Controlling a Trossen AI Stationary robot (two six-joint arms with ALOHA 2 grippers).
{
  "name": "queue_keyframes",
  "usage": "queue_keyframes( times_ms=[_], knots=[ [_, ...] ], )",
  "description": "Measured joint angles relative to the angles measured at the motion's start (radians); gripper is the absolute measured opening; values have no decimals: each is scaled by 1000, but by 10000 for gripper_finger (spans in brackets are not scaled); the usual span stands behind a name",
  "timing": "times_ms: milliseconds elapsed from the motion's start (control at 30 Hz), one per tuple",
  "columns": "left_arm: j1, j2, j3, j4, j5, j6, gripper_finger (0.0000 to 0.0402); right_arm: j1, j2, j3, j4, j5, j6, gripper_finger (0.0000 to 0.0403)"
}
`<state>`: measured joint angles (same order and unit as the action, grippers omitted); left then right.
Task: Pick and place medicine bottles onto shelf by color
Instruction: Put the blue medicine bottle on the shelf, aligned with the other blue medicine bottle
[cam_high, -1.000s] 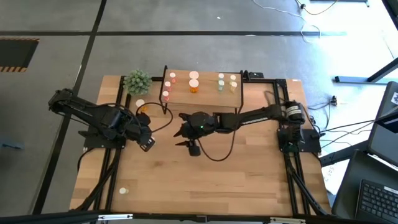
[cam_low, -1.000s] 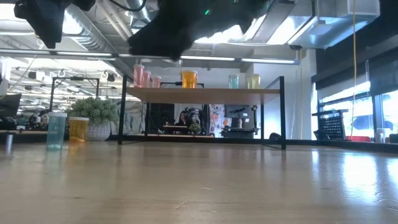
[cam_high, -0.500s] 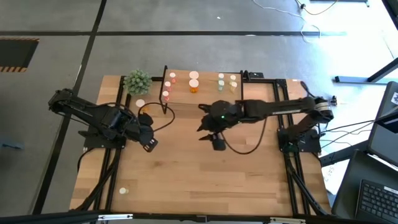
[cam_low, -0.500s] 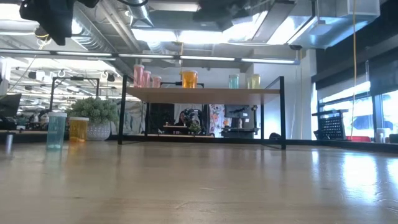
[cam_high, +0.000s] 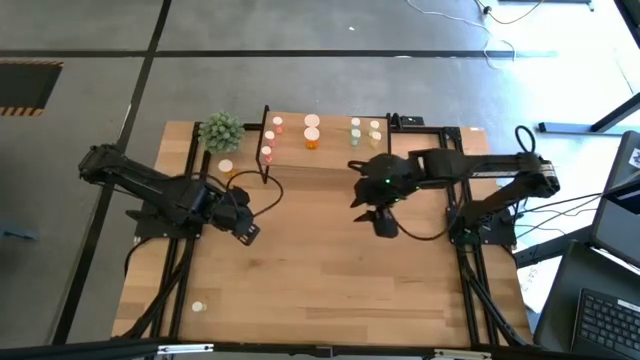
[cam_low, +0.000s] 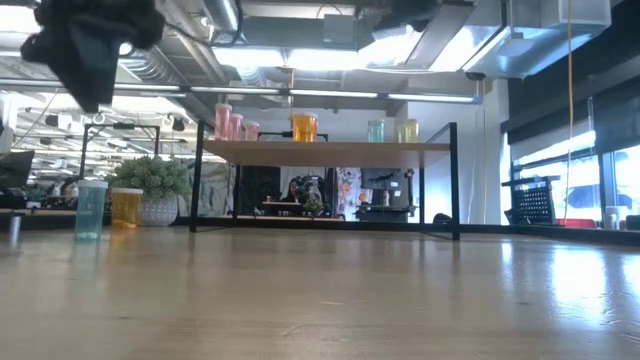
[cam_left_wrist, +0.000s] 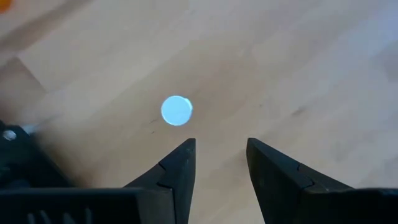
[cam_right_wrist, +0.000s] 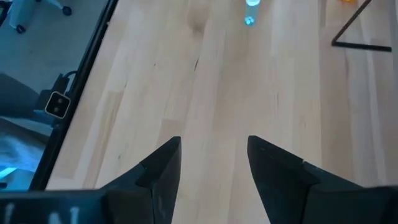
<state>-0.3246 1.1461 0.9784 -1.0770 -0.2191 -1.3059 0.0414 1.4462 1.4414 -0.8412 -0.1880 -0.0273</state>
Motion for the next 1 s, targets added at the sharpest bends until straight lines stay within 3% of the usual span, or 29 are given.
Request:
queue_keyframes(
  times_ms=[400, 1000],
  knots=[
    [59, 0, -129, 70, -7, -28, 137, 0, -43, 0, -55, 2, -4, 188],
    [78, 0, -134, 96, -8, -27, 137, 0, -43, 0, -39, 3, -3, 188]
  ],
)
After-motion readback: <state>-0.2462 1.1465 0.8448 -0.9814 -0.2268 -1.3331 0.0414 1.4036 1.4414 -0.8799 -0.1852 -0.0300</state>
